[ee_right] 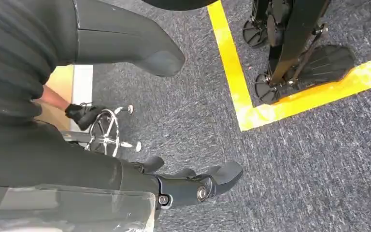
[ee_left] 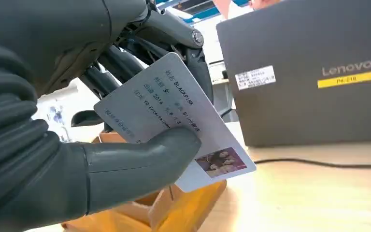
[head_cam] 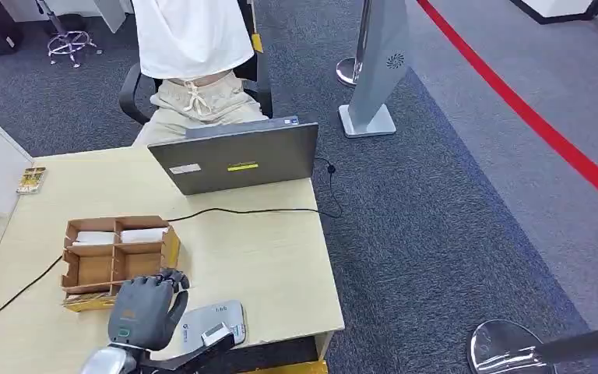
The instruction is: Pass the card to the sensor for recognition and then transmit it.
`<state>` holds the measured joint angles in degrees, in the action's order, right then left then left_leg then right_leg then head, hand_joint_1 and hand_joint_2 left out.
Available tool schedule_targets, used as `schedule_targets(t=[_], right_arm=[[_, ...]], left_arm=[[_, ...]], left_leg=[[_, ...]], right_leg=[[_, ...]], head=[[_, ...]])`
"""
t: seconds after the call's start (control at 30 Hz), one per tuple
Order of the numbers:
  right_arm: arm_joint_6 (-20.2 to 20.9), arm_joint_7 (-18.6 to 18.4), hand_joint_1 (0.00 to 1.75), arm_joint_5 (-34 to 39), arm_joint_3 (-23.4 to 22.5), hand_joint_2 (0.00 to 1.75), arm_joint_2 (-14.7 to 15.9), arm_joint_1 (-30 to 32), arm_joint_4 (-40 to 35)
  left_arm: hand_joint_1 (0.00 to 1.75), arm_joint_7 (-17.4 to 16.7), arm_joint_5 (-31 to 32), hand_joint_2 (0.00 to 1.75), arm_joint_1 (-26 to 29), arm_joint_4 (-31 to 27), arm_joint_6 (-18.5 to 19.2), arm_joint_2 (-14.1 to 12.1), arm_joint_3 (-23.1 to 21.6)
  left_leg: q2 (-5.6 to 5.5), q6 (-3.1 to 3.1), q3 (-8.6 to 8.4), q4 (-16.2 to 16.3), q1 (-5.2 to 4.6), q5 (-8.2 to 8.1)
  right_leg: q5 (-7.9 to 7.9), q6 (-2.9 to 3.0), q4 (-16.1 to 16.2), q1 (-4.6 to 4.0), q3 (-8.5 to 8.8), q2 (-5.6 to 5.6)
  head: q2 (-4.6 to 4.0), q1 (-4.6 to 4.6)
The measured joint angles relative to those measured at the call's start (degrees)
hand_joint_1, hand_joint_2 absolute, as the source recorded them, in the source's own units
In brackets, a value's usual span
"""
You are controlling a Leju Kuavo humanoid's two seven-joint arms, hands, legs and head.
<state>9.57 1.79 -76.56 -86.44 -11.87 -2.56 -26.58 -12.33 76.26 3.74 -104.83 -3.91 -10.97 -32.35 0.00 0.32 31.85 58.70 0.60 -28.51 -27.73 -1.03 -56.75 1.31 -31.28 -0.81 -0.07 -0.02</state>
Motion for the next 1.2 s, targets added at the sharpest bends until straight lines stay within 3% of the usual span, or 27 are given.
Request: schedule_targets(t=[0.63,0.73,1.2], right_arm=[[0.02,0.59,0.00,-0.83,0.04,1.75,0.00,0.00,0.00],[-0.85,0.59,0.00,-0.94,0.17,1.75,0.02,-0.04,1.14],[-1.70,0.59,0.00,-0.98,0.55,1.75,0.09,-0.10,2.71]], left_arm=[[1.75,0.98,-0.54,1.75,0.79,1.31,0.18,-0.39,0.00],[1.75,2.78,-2.56,1.75,1.44,5.05,-0.35,-0.44,-0.39],[1.75,4.44,-5.66,1.75,2.02,8.24,2.14,-0.57,-3.76]], left_leg=[[0.00,0.00,-0.01,0.00,0.00,0.00],[0.00,0.00,0.00,0.00,0.00,0.00],[-0.03,0.00,-0.01,0.00,0.00,0.00]], right_leg=[[0.00,0.00,0.00,0.00,0.00,0.03],[0.00,0.00,0.00,0.00,0.00,0.03],[0.00,0.00,0.00,0.00,0.02,0.06]], head=[[0.00,0.00],[0.00,0.00],[0.00,0.00]])
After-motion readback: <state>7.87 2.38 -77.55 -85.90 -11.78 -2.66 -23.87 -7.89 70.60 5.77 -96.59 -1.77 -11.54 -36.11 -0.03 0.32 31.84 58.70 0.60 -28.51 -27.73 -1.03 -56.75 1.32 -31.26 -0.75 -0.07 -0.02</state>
